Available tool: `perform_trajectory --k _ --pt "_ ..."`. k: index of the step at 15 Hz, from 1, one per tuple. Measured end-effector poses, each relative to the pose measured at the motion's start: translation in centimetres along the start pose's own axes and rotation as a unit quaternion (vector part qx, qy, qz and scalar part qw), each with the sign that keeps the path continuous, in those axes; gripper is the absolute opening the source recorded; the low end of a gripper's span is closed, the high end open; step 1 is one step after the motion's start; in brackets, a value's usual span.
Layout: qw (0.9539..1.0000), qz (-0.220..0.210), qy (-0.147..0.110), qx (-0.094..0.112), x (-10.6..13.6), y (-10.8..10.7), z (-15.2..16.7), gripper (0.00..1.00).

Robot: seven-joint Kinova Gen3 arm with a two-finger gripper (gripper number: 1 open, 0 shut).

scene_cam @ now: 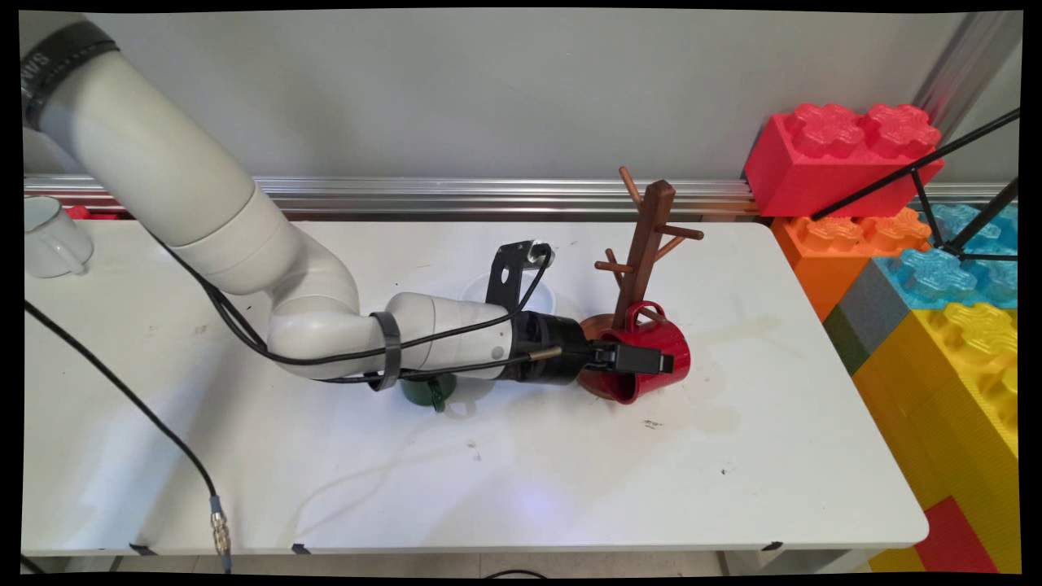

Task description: Pick up the red mug from the rack, then place the picked object on the table

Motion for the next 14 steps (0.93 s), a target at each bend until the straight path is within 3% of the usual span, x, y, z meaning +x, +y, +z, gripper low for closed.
perform_trajectory --k 1,2,14 --pt "1.0000 -0.001 0.000 0.000 0.00 -0.02 0.10 1.00" --pt "1.0000 -0.002 0.000 0.001 0.00 -0.03 0.18 0.00" --pt "0.9999 -0.008 -0.005 0.005 -0.08 -0.36 0.36 0.00"
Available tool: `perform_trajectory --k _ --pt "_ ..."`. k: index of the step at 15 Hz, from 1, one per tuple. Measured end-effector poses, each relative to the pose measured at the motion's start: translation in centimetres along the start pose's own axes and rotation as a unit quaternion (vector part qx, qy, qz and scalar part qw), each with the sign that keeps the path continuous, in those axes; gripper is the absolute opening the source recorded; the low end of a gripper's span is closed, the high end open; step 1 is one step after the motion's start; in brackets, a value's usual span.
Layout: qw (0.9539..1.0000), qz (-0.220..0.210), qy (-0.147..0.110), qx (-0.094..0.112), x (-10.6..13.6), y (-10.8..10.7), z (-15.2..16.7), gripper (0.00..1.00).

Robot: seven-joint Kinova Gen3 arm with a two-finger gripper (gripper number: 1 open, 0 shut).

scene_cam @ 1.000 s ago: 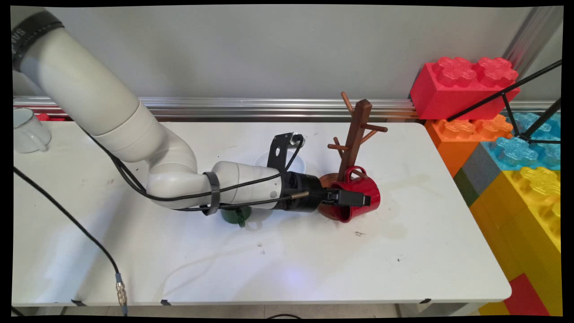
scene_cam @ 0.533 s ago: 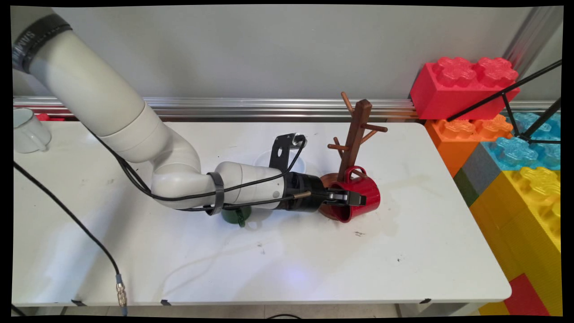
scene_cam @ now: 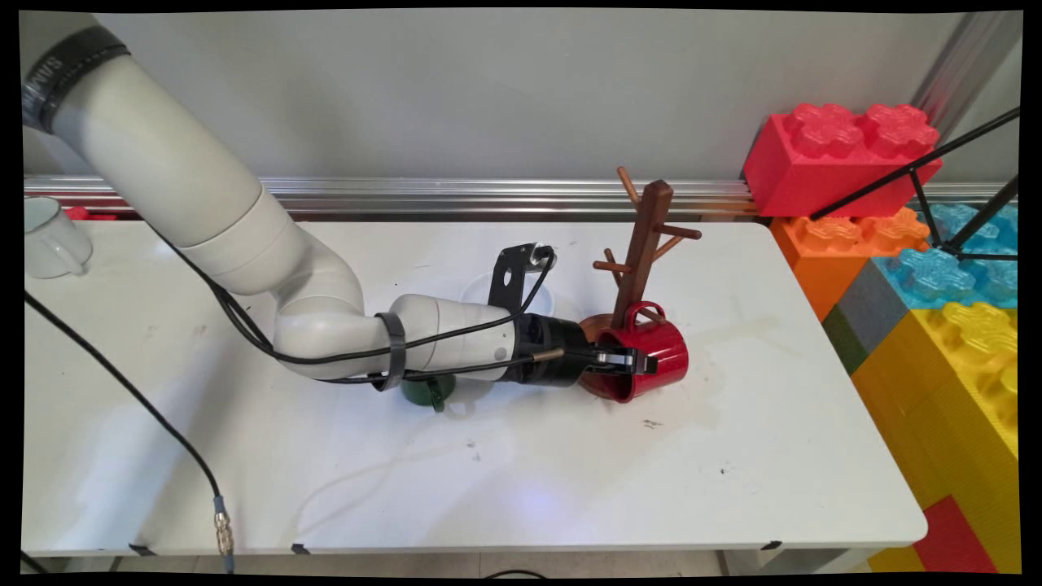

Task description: Place the picked object on the table

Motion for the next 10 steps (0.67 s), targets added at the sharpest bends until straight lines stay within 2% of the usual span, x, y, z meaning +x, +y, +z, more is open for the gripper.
perform_trajectory --k 5,10 --pt "0.9999 -0.003 0.003 -0.010 0.1 0.3 -0.5 0.00" --pt "0.9993 -0.011 0.002 -0.035 0.1 1.8 -1.2 0.00"
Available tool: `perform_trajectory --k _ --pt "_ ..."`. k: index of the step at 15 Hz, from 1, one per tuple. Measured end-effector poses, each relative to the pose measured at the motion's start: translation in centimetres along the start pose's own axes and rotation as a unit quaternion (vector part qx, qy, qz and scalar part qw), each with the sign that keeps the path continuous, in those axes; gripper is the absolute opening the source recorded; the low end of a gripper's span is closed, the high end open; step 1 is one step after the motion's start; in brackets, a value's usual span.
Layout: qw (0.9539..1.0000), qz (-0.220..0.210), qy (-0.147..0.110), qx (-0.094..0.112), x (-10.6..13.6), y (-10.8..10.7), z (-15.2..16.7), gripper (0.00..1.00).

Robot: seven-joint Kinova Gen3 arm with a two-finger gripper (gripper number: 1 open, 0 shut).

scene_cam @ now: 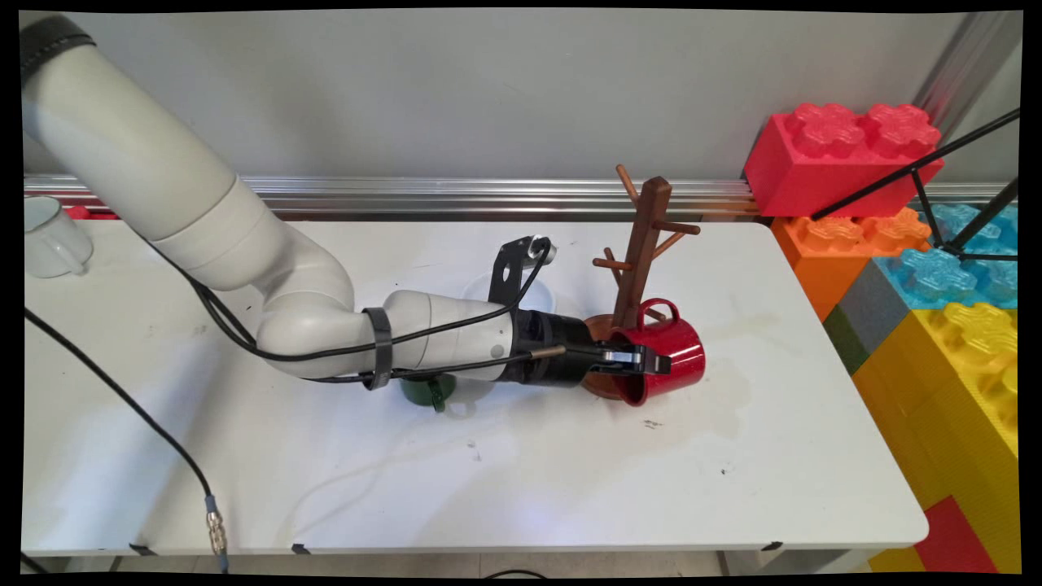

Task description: Place the picked object on the table

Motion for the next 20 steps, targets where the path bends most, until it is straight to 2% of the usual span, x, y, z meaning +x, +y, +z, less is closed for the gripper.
perform_trajectory --k 10,15,20 --pt "0.9988 -0.008 -0.019 -0.045 -0.6 4.0 -1.6 0.00" --pt "0.9985 -0.002 -0.032 -0.046 -0.4 5.2 -3.0 0.00" --pt "0.9980 0.002 -0.053 -0.035 0.1 6.2 -5.3 0.00"
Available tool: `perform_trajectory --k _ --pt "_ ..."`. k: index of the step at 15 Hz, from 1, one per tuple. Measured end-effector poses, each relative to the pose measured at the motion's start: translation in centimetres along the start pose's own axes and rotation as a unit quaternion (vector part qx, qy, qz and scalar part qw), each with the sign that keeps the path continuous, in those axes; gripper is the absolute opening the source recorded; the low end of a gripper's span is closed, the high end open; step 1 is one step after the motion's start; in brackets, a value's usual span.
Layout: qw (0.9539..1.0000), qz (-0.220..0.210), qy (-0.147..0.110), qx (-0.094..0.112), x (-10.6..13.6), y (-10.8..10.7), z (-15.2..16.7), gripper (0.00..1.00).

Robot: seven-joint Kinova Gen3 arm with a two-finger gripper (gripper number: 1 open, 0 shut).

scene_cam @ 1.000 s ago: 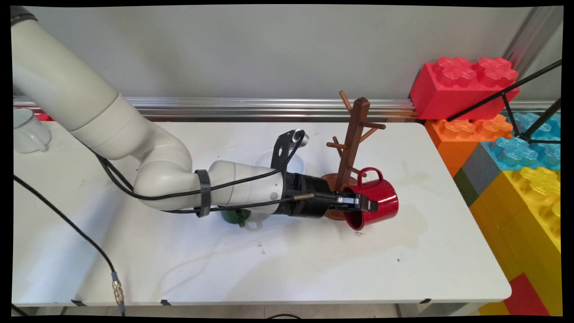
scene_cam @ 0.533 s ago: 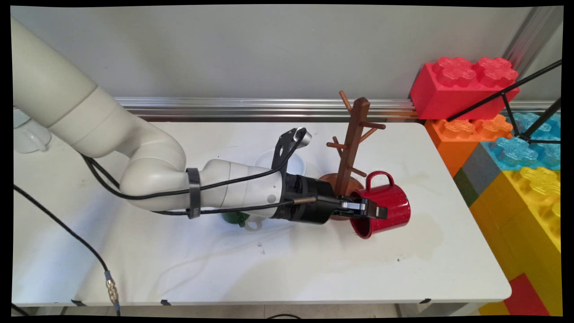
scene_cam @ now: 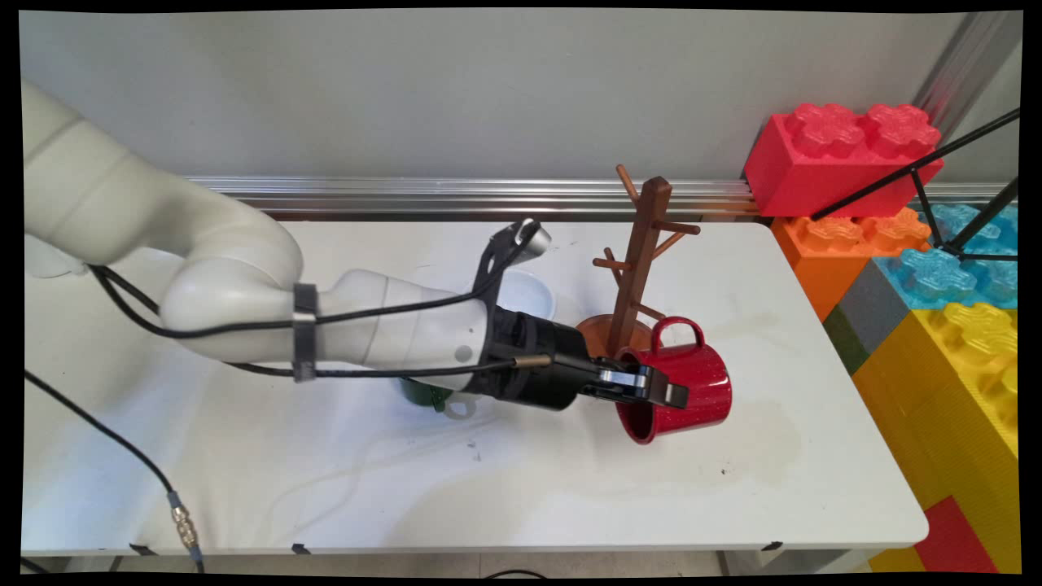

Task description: Place the picked object on the table

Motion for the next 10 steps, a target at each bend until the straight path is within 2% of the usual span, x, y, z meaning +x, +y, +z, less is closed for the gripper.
perform_trajectory --k 5,8,10 --pt "0.9995 0.010 -0.023 0.017 0.9 1.2 -2.4 0.00" --pt "0.9985 0.020 -0.035 0.036 1.8 1.8 -4.0 0.00" --pt "0.9972 0.027 -0.041 0.056 2.5 2.1 -4.9 0.00"
